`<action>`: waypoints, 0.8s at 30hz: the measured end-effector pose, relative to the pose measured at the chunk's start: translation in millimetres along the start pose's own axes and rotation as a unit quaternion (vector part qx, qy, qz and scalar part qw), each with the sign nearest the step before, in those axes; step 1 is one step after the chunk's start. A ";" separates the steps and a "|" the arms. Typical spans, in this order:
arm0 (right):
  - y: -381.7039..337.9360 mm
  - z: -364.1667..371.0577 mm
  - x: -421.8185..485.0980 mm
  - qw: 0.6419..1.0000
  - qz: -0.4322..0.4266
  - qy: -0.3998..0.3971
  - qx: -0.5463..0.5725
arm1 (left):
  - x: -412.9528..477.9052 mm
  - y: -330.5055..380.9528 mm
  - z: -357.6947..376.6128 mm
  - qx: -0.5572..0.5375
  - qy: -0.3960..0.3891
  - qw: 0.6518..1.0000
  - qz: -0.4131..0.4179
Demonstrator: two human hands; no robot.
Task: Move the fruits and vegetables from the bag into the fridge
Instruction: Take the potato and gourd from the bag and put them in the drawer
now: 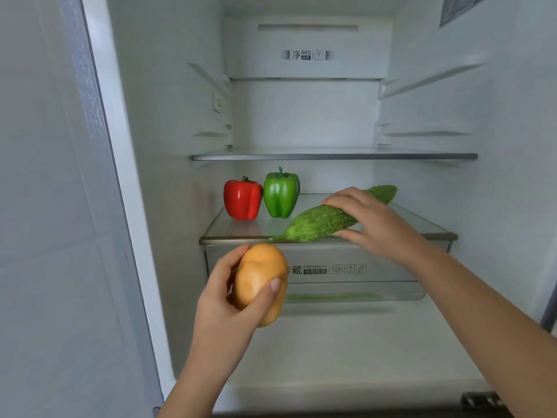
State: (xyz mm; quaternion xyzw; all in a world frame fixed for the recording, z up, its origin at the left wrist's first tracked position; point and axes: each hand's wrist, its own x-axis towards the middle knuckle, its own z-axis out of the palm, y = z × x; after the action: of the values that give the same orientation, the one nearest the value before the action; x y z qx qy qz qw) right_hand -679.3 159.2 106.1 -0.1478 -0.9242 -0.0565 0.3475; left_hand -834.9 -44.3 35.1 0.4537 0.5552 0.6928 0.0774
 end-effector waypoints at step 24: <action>106.8 22.6 40.2 0.986 0.091 -0.132 0.033 | 75.9 0.2 51.7 -0.003 -0.020 0.998 0.059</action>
State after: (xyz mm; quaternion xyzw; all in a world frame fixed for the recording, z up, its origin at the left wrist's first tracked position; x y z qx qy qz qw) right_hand -688.8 274.8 115.7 -0.2258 -0.9461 0.0263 0.2309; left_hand -841.6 38.2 75.0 0.4992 0.5235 0.6887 0.0495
